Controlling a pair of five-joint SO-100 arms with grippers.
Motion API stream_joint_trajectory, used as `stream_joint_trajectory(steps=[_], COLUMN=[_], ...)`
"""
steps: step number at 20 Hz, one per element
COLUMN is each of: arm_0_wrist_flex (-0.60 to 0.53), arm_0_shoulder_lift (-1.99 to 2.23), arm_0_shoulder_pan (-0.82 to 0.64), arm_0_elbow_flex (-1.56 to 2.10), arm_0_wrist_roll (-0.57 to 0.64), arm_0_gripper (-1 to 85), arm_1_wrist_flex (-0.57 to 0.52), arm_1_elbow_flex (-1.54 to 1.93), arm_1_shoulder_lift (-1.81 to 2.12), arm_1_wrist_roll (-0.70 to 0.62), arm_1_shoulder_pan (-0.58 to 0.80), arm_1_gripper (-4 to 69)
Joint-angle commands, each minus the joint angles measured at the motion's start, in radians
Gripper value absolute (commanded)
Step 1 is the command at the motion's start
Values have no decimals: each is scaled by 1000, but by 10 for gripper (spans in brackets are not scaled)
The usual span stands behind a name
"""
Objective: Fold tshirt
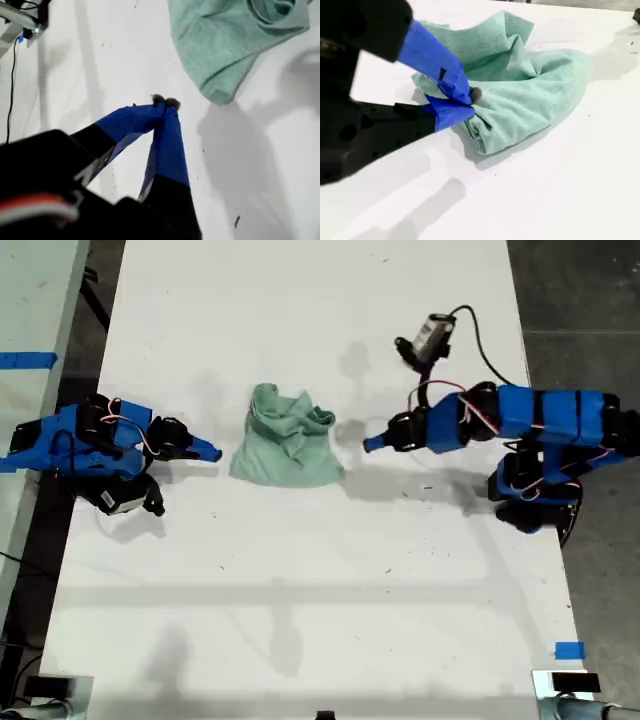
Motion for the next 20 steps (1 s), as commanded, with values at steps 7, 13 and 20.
stream_joint_trajectory(steps=[7, 13, 20], arm_0_wrist_flex=[2, 2, 2], arm_0_shoulder_lift=[107, 107, 107], arm_0_shoulder_pan=[37, 35, 32], arm_0_elbow_flex=[9, 9, 9], arm_0_wrist_roll=[-14, -11, -14], arm_0_gripper=[1, 1, 29], arm_1_wrist_flex=[137, 74, 166], arm_1_elbow_flex=[-1141, -1149, -1164], arm_1_shoulder_lift=[-1008, -1071, -822], arm_1_wrist_roll=[-241, -367, -422], arm_1_shoulder_pan=[-54, 186, 420], arm_1_gripper=[-12, -12, -12])
